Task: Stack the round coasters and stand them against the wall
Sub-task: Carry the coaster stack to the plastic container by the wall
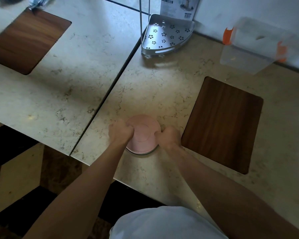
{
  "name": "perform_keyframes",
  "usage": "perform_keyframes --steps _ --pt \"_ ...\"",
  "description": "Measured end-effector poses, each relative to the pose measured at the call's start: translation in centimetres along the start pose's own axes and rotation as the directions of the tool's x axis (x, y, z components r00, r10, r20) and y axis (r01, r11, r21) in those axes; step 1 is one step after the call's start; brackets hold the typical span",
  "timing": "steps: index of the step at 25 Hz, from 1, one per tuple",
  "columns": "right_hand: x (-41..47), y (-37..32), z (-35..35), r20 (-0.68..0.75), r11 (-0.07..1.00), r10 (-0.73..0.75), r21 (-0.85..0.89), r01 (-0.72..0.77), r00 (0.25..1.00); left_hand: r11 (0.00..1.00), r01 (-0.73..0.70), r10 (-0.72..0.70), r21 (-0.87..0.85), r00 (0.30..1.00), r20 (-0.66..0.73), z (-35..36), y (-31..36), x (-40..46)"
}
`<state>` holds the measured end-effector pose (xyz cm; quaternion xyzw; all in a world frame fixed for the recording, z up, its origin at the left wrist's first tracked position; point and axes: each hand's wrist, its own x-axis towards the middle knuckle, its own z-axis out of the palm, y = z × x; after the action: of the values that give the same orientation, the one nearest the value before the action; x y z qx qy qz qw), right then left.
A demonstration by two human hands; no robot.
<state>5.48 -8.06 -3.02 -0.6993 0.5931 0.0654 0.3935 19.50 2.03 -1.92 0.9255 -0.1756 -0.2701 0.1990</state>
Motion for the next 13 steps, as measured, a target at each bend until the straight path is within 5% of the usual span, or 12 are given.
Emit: perform_keyframes --steps 13 --pt "0.7 2.5 -0.4 0.205 0.834 0.123 0.508 -0.213 0.971 0.966 0.096 -0.083 -0.240 0.995 0.063 0.5 0.6 1.3"
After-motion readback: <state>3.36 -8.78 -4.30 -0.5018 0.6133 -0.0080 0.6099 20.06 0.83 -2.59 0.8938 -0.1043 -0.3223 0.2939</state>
